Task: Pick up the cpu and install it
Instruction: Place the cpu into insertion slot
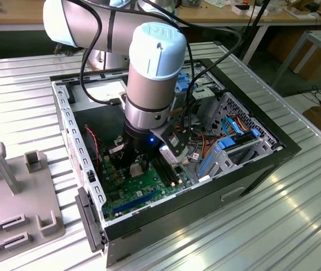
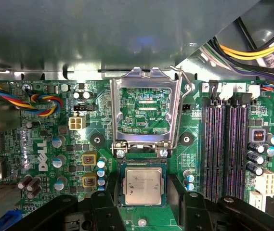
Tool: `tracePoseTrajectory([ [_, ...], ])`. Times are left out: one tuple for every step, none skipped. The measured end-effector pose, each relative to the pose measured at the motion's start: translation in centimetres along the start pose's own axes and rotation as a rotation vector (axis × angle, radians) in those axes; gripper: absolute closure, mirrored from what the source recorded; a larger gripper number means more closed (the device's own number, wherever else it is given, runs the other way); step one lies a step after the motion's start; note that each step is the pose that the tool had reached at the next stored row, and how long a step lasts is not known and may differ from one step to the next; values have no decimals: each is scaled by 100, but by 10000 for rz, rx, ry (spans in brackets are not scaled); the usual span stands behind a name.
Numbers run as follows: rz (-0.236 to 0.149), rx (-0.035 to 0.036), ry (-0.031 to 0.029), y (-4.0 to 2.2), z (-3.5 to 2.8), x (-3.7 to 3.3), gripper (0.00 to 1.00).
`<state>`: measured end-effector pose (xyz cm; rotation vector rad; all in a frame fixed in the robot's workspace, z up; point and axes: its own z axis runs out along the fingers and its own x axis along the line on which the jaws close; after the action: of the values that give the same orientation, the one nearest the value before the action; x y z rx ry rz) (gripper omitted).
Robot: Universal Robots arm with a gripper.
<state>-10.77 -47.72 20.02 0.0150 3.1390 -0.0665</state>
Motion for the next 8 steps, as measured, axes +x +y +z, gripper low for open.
tracePoseTrajectory([
  [1,0,0,0,0,0,47],
  [3,0,0,0,0,0,47],
  [3,0,0,0,0,0,47],
  [3,-2,-1,0,-1,0,47],
  [3,-2,1,0,-5,0,47],
  [3,-2,2,0,-9,0,47],
  [3,0,8,0,-16,0,47],
  [3,-1,9,-1,-19,0,47],
])
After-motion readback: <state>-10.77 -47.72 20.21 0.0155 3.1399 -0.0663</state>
